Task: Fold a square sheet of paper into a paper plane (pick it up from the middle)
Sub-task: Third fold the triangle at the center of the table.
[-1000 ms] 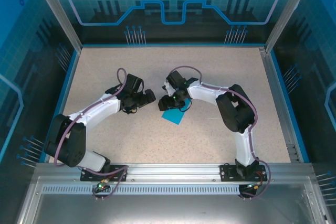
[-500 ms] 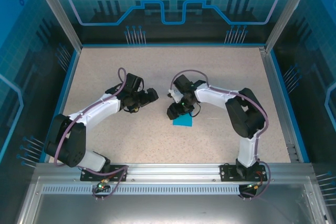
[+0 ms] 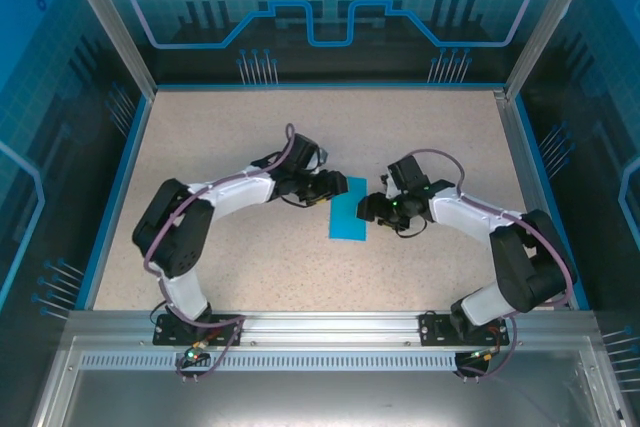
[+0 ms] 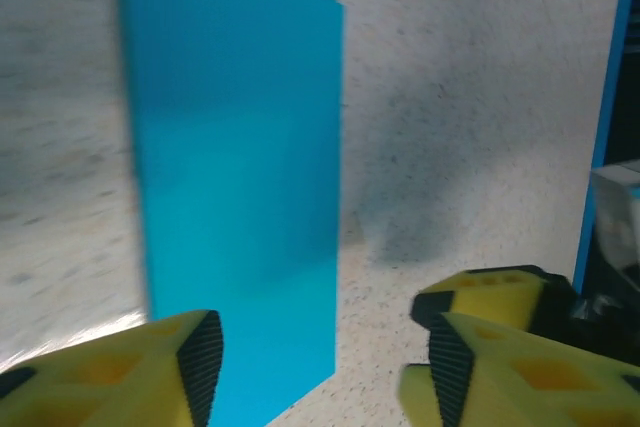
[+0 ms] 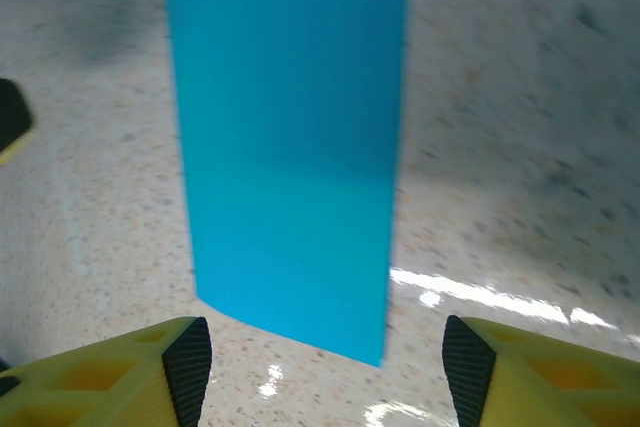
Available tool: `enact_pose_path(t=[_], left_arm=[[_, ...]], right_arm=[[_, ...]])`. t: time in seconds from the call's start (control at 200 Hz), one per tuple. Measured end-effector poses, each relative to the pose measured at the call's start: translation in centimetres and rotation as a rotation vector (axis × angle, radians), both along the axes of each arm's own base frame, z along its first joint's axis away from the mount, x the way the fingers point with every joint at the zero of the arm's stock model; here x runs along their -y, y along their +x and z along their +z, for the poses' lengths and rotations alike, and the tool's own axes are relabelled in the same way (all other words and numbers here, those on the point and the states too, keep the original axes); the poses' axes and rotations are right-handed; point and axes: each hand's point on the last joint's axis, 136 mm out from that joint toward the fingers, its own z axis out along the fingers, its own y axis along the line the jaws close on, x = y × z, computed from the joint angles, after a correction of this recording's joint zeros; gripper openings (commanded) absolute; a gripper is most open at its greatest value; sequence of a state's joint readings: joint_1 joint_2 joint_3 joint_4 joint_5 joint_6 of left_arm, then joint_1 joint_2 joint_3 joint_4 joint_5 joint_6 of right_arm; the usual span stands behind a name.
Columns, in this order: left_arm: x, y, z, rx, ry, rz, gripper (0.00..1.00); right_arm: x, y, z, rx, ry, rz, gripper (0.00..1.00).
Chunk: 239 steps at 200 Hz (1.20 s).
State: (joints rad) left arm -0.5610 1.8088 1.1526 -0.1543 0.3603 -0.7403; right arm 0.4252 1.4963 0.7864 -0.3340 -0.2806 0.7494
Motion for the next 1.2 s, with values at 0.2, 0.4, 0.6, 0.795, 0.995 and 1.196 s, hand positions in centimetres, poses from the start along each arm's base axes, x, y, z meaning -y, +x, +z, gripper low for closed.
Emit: enact_pose_path(t=[0.2, 0.4, 0.6, 0.795, 0.995, 1.196], left_arm=[[1.8, 1.3, -1.4, -0.024, 0.006, -0.022, 0.56], [1.7, 1.6, -4.1, -0.091, 0.055, -0.003, 0.56], [1.0, 1.3, -5.9, -0.142, 0.107, 0.02, 0.62], [0.9, 1.5, -5.9, -0.148, 0.11, 0.041, 0.65], [0.8, 1.6, -5.9, -0.157, 0.107, 0.055, 0.65], [0.6, 1.7, -5.9, -0.169, 0.102, 0.074, 0.65]], right_arm=[[-0.3, -0.3, -0.2, -0.05, 0.057, -0.053, 0.59], [-0.8, -0.4, -0.7, -0.089, 0.081, -0.067, 0.59], [-0.9, -0.8, -1.4, -0.125, 0.081, -0.066, 0.58], [-1.3, -1.3, -2.2, -0.165, 0.065, -0.057, 0.58], [-2.3, -1.7, -2.6, -0.184, 0.062, -0.025, 0.55], [-3.1, -1.8, -2.4, -0.182, 0.069, -0.007, 0.53]])
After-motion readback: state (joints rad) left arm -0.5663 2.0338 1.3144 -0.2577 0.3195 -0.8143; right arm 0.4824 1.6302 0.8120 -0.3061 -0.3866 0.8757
